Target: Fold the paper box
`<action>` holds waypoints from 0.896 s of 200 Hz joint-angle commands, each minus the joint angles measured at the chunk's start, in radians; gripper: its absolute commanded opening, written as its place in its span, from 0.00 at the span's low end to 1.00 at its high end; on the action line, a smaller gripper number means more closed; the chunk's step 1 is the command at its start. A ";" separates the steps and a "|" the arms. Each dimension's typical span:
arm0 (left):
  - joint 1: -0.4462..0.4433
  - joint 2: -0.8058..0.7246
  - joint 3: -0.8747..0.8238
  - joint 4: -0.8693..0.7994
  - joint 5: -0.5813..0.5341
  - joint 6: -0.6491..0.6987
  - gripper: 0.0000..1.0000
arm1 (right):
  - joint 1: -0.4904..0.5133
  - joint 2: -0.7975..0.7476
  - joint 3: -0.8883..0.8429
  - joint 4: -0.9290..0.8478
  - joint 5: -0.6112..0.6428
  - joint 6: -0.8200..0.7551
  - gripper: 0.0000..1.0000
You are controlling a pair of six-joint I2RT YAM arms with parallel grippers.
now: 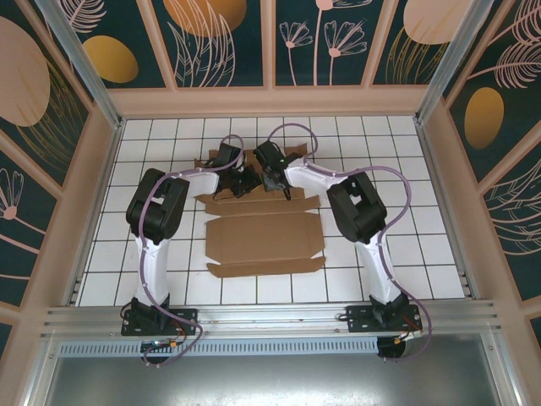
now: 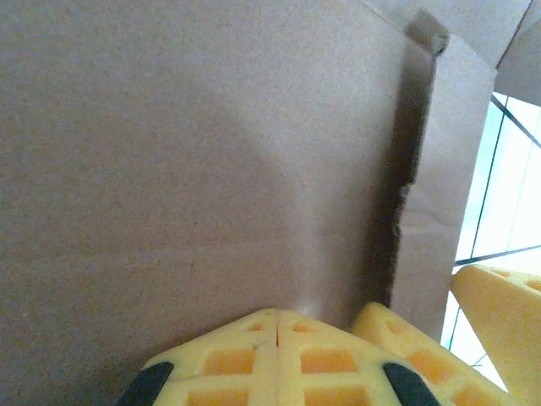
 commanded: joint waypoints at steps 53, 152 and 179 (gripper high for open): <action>0.015 0.024 -0.015 -0.077 -0.053 0.015 0.00 | -0.263 -0.367 -0.347 0.189 -0.288 0.035 0.66; 0.016 0.024 -0.009 -0.080 -0.050 0.021 0.00 | -0.374 -0.234 -0.347 0.165 -0.301 -0.029 0.35; 0.017 0.028 -0.006 -0.080 -0.050 0.022 0.00 | -0.311 -0.182 -0.280 0.102 -0.132 -0.082 0.13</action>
